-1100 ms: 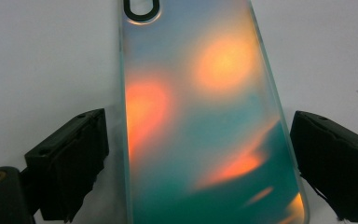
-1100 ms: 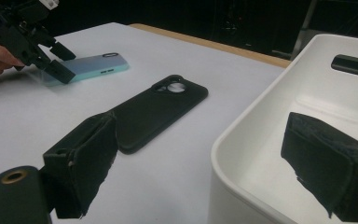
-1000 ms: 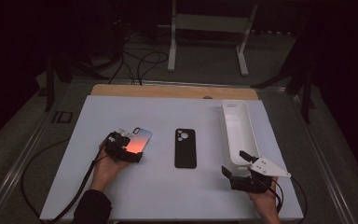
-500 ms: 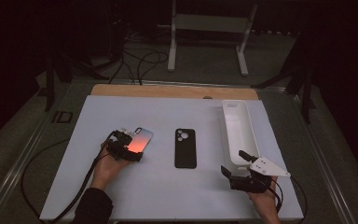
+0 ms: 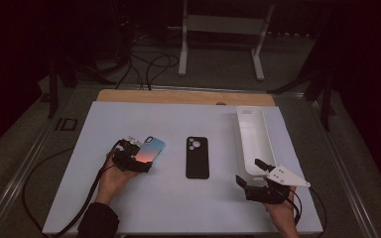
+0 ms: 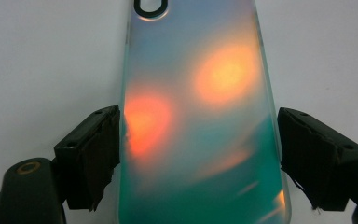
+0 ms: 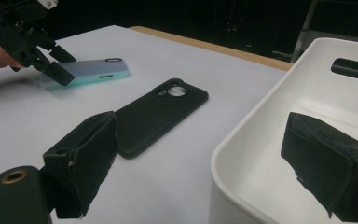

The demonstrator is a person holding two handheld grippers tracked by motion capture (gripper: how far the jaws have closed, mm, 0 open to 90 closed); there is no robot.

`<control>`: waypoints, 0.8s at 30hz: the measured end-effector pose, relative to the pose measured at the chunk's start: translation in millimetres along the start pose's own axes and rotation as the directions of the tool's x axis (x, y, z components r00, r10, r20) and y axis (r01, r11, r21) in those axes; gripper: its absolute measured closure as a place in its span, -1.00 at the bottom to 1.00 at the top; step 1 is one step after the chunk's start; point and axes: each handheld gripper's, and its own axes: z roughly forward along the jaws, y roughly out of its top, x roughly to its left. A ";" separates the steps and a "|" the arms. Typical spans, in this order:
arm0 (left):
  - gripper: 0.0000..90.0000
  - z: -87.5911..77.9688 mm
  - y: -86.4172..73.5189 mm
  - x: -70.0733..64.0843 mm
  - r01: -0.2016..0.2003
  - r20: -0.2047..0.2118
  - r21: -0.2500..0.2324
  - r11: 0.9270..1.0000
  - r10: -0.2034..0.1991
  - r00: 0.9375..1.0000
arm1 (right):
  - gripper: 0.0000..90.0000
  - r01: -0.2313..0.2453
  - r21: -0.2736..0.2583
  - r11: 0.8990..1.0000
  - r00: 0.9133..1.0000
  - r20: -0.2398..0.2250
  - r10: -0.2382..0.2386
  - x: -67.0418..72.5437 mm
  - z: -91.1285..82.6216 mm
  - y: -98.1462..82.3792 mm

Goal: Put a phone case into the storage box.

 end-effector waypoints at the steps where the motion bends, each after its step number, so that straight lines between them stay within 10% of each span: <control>1: -0.62 -1.0 -0.1 -0.3 -0.001 0.002 -0.005 1.000 0.001 1.000 | -0.77 -0.001 0.000 1.000 1.000 0.002 0.001 0.0 -0.2 1.2; 24: -0.62 -33.2 -6.9 -11.9 -0.012 0.010 -0.176 0.984 0.014 1.000 | -0.77 -0.029 0.037 0.999 0.999 -0.025 0.030 -10.1 10.2 32.2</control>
